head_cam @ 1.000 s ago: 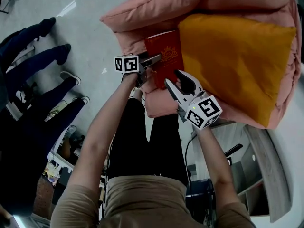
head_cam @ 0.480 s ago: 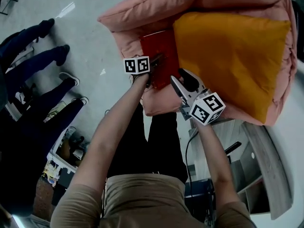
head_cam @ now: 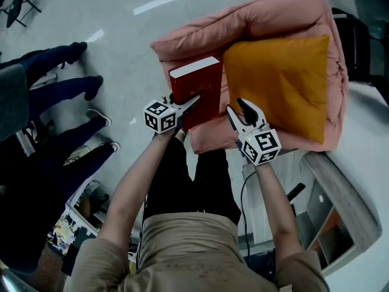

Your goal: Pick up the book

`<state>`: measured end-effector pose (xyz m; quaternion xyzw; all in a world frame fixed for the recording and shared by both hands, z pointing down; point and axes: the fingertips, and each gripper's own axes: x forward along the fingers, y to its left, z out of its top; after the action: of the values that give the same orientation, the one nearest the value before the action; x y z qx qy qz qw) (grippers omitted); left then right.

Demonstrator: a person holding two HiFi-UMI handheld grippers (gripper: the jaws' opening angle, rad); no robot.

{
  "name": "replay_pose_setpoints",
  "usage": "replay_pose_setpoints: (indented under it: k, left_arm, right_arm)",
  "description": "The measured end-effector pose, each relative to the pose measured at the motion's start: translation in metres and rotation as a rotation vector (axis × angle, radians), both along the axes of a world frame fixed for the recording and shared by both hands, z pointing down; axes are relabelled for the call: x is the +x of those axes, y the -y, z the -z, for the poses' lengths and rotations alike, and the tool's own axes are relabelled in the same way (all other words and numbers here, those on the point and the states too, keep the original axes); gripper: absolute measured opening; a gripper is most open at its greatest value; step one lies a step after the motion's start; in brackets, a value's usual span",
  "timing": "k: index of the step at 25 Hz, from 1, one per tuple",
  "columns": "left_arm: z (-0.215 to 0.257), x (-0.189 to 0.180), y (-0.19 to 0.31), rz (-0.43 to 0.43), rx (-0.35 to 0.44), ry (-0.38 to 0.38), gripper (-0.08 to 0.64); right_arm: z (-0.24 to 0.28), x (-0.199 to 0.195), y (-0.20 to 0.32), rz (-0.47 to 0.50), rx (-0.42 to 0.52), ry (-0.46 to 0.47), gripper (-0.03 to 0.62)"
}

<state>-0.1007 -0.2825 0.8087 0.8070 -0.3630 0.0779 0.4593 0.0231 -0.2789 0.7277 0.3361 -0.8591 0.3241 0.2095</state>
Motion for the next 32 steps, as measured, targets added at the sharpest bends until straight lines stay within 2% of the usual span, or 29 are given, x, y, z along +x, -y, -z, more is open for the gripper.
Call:
replay_pose_setpoints:
  k: [9,16,19,24,28,32]
  left_arm:
    - [0.175,-0.049,-0.016,-0.018,0.246,0.064,0.241]
    - [0.269,-0.083,-0.047,-0.011,0.377,0.058,0.241]
    - [0.286,-0.099,-0.069,-0.005,0.395,0.040,0.241]
    - [0.289,-0.118,-0.100,-0.001,0.376,0.011,0.241]
    - [0.280,-0.110,-0.126,-0.015,0.341,0.012,0.241]
    - [0.286,-0.085,-0.146,-0.029,0.337,0.036,0.241]
  right_arm:
    - [0.128,-0.037,-0.001,0.003,0.181,-0.044,0.166]
    - [0.209,-0.045,-0.018,-0.022,0.322,-0.070,0.166]
    - [0.220,-0.046,-0.038,-0.037,0.333,-0.073,0.166]
    - [0.220,-0.054,-0.067,-0.042,0.325,-0.088,0.166]
    - [0.222,-0.041,-0.087,-0.065,0.333,-0.087,0.166]
    - [0.234,-0.010,-0.102,-0.090,0.358,-0.081,0.166]
